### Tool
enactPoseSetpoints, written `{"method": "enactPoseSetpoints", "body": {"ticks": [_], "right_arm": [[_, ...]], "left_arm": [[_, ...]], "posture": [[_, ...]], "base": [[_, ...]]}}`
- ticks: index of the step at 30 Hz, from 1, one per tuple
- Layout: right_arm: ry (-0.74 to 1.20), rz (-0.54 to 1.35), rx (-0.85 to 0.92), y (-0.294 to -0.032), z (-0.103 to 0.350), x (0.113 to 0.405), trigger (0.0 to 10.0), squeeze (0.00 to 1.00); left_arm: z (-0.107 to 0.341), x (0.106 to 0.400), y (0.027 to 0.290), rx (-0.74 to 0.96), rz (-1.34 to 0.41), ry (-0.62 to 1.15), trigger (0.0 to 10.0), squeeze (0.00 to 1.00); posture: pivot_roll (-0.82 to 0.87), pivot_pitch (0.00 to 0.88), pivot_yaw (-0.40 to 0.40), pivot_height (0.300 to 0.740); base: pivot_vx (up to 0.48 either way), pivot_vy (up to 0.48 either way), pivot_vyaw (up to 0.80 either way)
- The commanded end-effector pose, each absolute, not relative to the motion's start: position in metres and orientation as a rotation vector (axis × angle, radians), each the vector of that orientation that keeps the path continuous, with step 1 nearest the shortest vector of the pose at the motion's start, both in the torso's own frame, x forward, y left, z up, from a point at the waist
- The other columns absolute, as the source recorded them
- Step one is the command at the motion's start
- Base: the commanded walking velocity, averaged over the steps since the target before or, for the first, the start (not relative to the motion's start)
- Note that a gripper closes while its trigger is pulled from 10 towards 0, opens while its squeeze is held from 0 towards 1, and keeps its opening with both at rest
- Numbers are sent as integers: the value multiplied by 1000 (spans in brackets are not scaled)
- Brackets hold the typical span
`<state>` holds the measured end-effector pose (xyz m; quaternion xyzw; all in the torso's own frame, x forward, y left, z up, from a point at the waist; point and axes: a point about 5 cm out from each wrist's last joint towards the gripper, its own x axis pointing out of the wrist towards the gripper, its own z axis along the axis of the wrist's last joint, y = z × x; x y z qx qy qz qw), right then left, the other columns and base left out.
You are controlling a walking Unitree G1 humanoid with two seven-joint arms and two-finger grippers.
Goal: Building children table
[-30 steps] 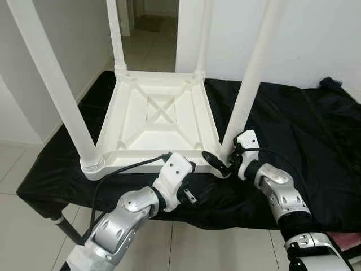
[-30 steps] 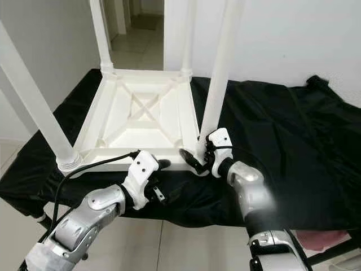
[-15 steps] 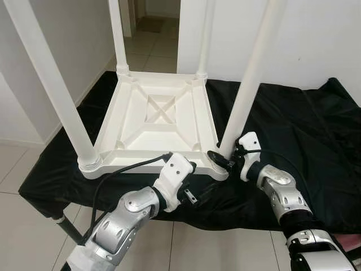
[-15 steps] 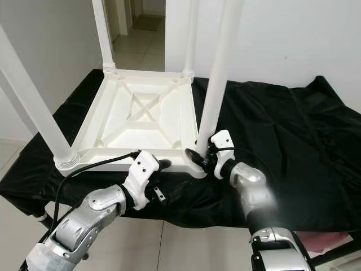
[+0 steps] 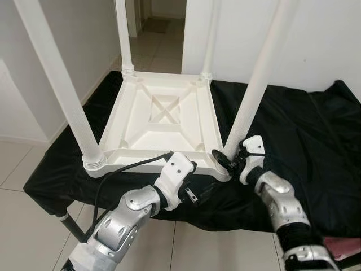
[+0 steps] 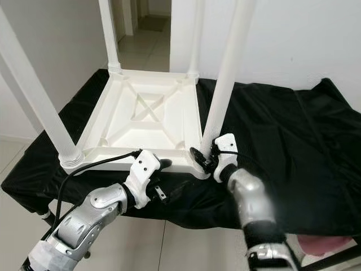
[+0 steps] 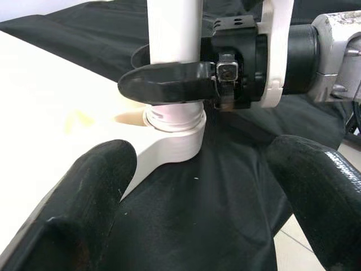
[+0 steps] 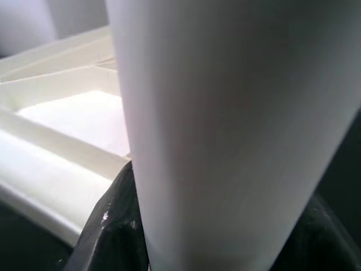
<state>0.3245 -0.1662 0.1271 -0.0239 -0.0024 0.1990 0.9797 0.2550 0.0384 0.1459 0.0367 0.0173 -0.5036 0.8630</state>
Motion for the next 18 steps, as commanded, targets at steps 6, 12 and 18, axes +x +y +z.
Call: {"method": "enactPoseSetpoints", "body": {"ticks": [6,12,18], "right_arm": [[8,99,23,-162,124,312,10000,0],[44,-134,83,-131,125,300,10000,0],[37,-105,92,-120,126,299,10000,0]], "left_arm": [[145,255,39,104,-1068,19,10000,0],[145,255,39,120,-1042,4,10000,0],[144,254,42,105,-1008,6,10000,0]], "posture": [[-36,0,-8,740],[-17,0,-22,740],[-2,0,-28,740]], "base": [[0,0,0],[0,0,0],[0,0,0]]}}
